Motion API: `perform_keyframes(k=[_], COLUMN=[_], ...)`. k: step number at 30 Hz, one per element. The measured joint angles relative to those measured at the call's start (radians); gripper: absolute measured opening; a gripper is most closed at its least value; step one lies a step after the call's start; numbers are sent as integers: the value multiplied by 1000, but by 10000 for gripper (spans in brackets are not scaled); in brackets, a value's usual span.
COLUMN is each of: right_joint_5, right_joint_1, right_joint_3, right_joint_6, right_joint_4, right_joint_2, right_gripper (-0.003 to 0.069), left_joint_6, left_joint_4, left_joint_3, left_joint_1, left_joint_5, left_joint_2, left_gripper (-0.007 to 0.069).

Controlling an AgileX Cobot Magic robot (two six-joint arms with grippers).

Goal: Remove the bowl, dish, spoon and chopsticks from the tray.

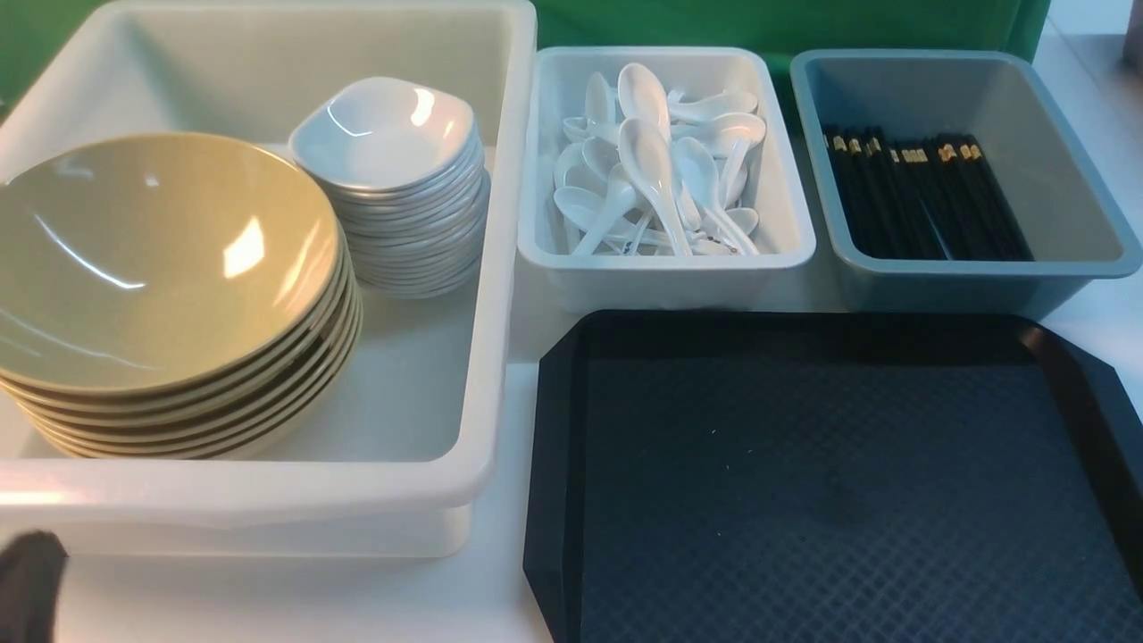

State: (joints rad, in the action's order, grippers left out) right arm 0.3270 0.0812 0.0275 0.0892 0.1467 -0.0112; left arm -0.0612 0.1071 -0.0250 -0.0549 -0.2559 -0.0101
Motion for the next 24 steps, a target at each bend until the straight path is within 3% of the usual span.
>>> perform_keyframes(k=[2,24], right_joint_5=[0,0], right_joint_1=[0,0], right_joint_3=[0,0], right_joint_6=[0,0], right_joint_4=[0,0], right_joint_2=[0,0], right_gripper=[44,64], left_joint_6=[0,0], left_joint_4=[-11,-20], left_joint_3=[0,0], left_joint_1=[23,37], left_joint_5=[-52,-54], left_joint_2=[0,-3], left_gripper=[-11,-11])
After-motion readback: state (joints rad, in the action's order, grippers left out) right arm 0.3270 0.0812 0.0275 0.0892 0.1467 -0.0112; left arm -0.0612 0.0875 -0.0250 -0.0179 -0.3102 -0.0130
